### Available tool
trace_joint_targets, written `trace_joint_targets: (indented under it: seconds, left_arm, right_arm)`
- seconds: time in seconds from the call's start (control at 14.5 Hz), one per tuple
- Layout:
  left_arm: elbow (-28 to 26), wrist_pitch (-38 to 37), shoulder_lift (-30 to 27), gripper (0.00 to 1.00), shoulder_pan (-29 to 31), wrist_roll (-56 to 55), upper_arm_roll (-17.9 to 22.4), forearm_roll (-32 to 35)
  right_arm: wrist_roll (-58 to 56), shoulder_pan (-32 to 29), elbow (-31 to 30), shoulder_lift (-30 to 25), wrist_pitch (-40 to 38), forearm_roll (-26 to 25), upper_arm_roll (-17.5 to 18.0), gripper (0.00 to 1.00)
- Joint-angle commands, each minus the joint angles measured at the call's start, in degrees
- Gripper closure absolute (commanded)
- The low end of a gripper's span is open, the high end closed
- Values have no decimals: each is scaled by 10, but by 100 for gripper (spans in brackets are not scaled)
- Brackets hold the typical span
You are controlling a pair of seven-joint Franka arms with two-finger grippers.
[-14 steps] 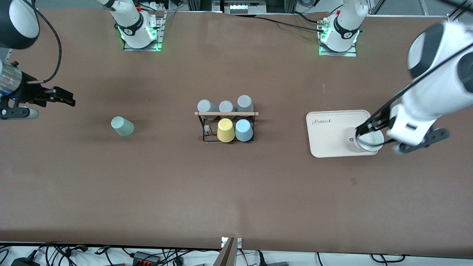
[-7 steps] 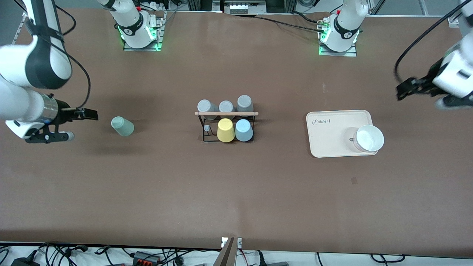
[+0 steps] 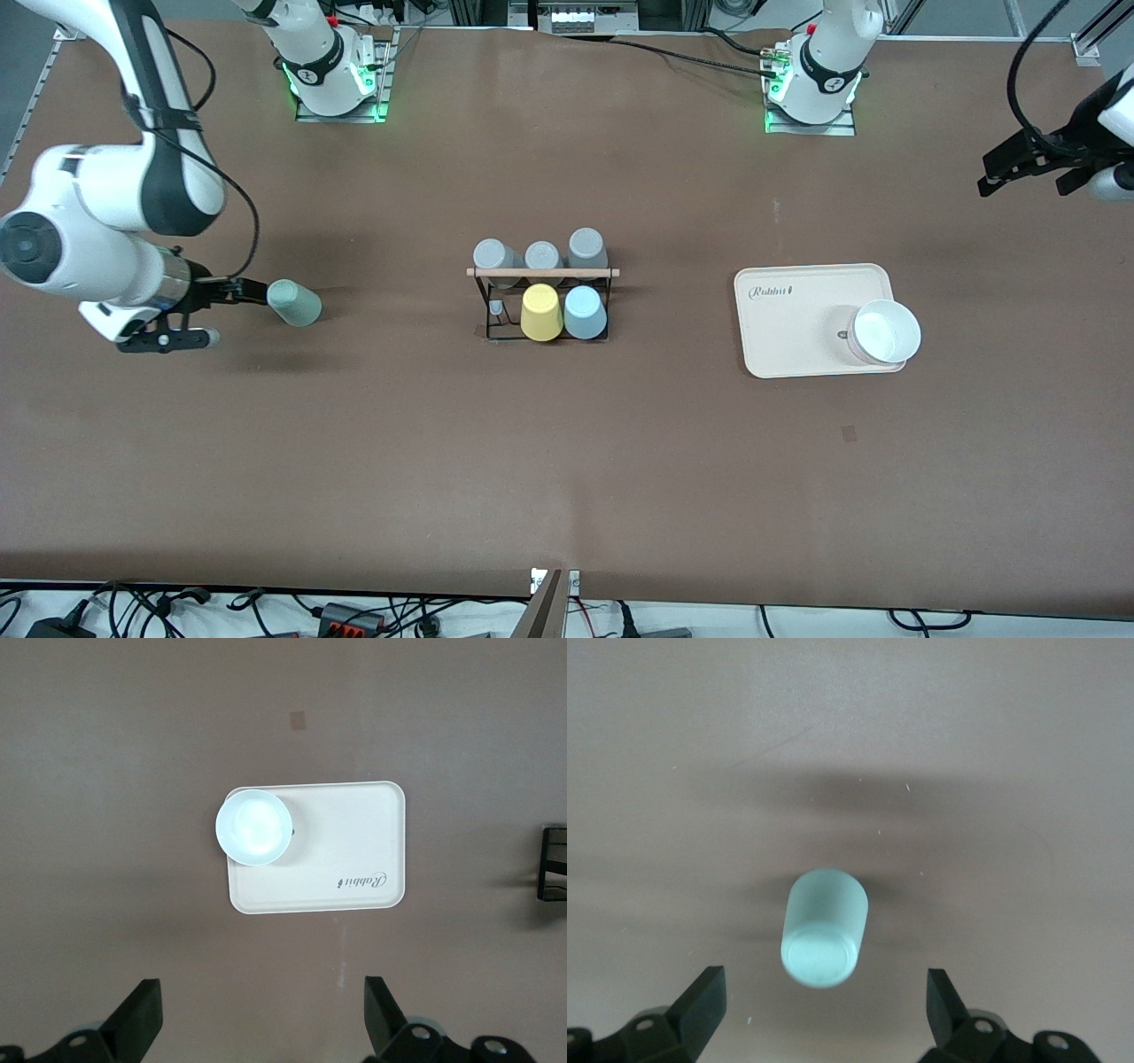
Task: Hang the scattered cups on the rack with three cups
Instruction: 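Reach the right gripper to the pale green cup while the left gripper retracts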
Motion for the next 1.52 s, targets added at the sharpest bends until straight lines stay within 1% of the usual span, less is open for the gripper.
trace_joint_targets:
  seconds: [0.0,0.21,0.35,0.62,0.83,1.04,1.24,1.31,1.38,1.45]
  left_arm:
    - [2,-2,-8,0,2,12,-2,-7]
    - [13,-4,-6,0,2,9,1,-5]
    - [33,-29,-4,0,2,6,-2,-2]
    - [61,-54,-4,0,2,6,-3,-2]
    - [61,-58,-2,0,2,7,-1,-4]
    - [59,-58,12,0,5,12,2,-6]
    - [70,-56,16,0,5,5,1,-4]
    - [74,-57,18,0,5,4,1,-5]
    - [73,-56,19,0,5,5,1,-5]
    - [74,-56,23,0,7,5,2,-6]
  right_arm:
    - [32,13,-74,-11,87,-2,0,0]
    - [49,24,-108,-3,136,-2,0,0]
    - [48,23,-126,9,166,-2,-1,0]
    - [47,22,-138,12,170,-2,-1,0]
    - [48,20,-138,28,173,-2,-1,0]
    - [47,19,-137,30,172,-2,-2,0]
    - [44,19,-134,42,172,-9,-4,0]
    - [44,18,-134,43,171,-15,-4,8]
    - [44,16,-132,43,170,-15,-5,34]
    - [46,16,-131,43,167,-15,-5,53]
